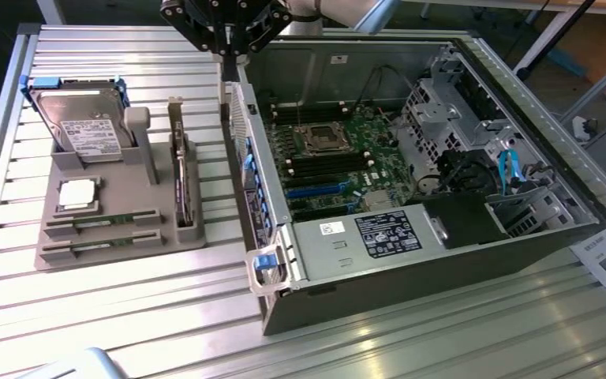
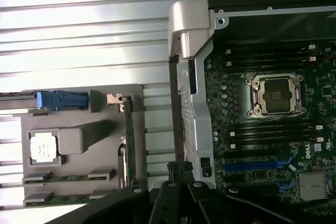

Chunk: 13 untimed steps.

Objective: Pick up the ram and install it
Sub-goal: 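Reach for the ram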

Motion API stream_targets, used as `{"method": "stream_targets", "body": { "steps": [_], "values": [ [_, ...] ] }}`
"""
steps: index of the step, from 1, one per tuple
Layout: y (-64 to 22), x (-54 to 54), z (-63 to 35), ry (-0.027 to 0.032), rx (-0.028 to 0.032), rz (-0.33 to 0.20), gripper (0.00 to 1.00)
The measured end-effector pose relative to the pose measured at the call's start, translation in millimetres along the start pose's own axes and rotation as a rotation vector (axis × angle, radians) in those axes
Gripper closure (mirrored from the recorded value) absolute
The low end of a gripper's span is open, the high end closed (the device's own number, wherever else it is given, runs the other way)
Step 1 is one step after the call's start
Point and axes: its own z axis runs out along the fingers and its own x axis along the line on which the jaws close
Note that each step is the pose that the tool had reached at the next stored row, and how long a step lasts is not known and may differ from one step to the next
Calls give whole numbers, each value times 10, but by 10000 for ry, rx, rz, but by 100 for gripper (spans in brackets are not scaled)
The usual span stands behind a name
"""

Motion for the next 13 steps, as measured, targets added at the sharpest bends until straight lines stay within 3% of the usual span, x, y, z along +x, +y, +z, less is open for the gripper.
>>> {"method": "stream_targets", "body": {
  "steps": [5, 9, 13],
  "values": [
    [-9, 122, -4, 1, 0, 1, 90],
    [-23, 307, -8, 0, 0, 2, 90],
    [-31, 418, -12, 1, 1, 0, 90]
  ]
}}
